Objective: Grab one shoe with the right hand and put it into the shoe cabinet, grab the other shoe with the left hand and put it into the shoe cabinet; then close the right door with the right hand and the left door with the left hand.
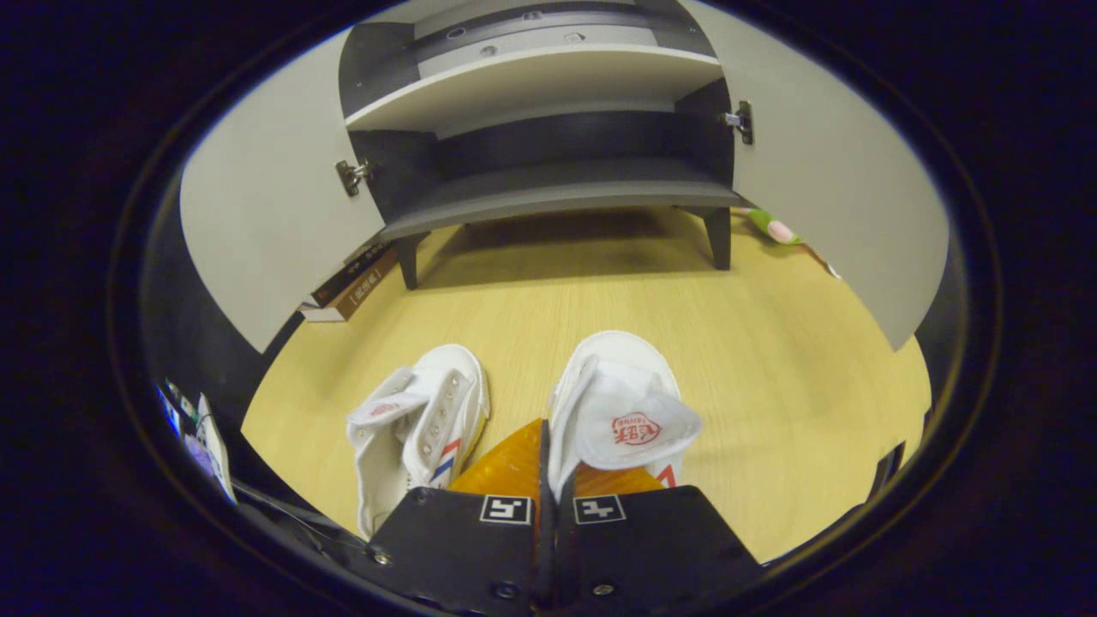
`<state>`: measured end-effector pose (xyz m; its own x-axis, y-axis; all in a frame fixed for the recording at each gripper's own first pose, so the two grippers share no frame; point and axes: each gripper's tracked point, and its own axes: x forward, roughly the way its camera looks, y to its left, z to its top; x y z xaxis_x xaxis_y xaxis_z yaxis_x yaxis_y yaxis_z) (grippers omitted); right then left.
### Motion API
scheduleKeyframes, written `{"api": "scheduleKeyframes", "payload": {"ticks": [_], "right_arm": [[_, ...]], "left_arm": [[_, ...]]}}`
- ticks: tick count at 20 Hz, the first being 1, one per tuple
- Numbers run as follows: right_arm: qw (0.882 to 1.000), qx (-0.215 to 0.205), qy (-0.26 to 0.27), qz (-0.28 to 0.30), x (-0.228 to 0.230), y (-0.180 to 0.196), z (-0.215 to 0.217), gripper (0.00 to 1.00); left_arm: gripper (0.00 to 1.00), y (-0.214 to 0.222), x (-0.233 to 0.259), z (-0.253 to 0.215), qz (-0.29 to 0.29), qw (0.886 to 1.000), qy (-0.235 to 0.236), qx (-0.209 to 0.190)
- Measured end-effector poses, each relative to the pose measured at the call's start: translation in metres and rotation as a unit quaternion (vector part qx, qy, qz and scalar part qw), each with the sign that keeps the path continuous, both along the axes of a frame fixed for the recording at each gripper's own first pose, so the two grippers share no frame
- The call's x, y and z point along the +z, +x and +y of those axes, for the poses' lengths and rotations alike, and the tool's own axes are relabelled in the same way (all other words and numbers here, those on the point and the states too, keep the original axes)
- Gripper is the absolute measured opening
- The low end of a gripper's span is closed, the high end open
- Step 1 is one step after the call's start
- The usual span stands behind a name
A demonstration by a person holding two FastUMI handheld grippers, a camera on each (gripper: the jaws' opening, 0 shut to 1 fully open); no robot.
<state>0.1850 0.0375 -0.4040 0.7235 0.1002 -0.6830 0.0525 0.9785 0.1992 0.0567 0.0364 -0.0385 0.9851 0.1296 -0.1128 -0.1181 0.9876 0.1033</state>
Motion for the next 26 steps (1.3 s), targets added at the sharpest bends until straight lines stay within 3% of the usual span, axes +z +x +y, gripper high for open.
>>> {"api": "scheduleKeyframes", "payload": {"ticks": [7, 8, 9, 16, 21, 26], "right_arm": [[0.994, 0.026, -0.044, -0.099, 0.136, 0.027, -0.015, 0.05], [0.991, 0.03, -0.05, -0.118, 0.16, 0.036, -0.017, 0.05], [0.989, 0.032, -0.055, -0.136, 0.184, 0.045, -0.019, 0.05], [0.966, 0.035, -0.081, -0.242, 0.32, 0.135, -0.034, 0.02], [0.958, 0.027, -0.104, -0.266, 0.365, 0.224, -0.046, 0.05], [0.96, 0.033, -0.117, -0.252, 0.365, 0.307, -0.043, 0.05]], "left_arm": [[0.97, 0.016, 0.0, -0.027, -0.02, 0.999, -0.026, -0.04], [1.0, 0.019, -0.004, -0.028, -0.019, 0.999, -0.029, -0.042], [0.96, 0.022, -0.008, -0.029, -0.016, 0.998, -0.032, -0.042], [0.96, 0.04, -0.012, -0.032, -0.02, 0.999, -0.042, -0.022], [0.96, 0.052, -0.011, -0.03, -0.022, 0.999, -0.038, 0.008], [0.96, 0.058, -0.009, -0.027, -0.018, 0.999, -0.031, 0.041]]}}
